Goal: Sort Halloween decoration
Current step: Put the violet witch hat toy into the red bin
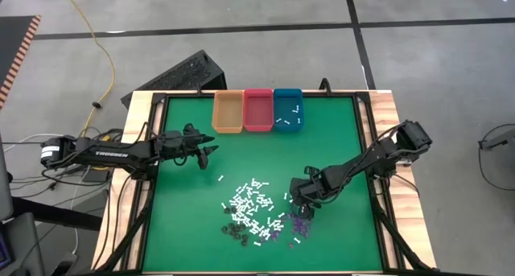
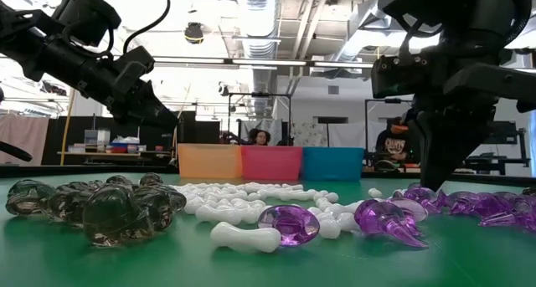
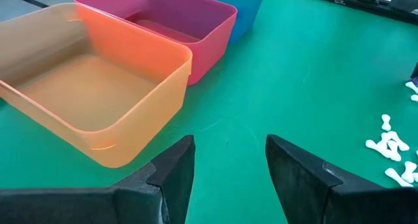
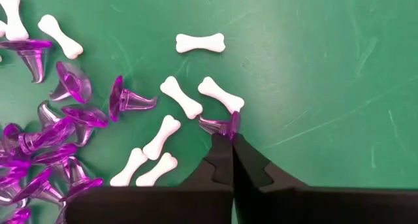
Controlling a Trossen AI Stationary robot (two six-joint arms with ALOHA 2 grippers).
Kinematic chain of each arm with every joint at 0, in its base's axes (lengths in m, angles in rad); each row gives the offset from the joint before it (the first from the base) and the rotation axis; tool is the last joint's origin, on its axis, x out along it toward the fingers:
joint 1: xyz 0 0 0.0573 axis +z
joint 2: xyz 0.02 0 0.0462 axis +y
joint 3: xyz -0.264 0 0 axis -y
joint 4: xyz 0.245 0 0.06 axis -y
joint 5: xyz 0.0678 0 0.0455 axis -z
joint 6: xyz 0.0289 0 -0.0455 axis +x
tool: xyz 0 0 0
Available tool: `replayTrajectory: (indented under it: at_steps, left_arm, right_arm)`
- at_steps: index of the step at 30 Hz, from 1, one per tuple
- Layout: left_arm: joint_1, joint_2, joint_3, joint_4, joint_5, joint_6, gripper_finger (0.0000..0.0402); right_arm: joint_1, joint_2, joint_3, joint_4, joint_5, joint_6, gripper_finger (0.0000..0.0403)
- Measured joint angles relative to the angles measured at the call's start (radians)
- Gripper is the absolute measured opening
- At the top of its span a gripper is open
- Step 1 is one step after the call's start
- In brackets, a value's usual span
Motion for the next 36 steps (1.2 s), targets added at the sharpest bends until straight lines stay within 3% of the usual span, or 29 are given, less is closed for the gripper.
replayTrajectory:
  at_steps: [8, 18, 27, 36]
  left_arm:
    - [0.0, 0.0, 0.0, 0.0, 0.0, 0.0, 0.0179]
    - [0.0, 0.0, 0.0, 0.001, 0.0, 0.0, 0.0179]
    - [0.0, 0.0, 0.0, 0.012, 0.0, 0.0, 0.0179]
    - [0.0, 0.0, 0.0, 0.02, 0.0, 0.0, 0.0179]
  right_arm:
    - [-0.005, -0.018, 0.0, -0.007, 0.0, 0.001, 0.0022]
    - [-0.088, -0.171, 0.0, -0.059, 0.026, -0.039, 0.0021]
    - [-0.258, -0.253, 0.0, 0.056, 0.057, -0.193, 0.0021]
    - [-0.486, -0.179, 0.122, 0.228, 0.06, -0.433, 0.0022]
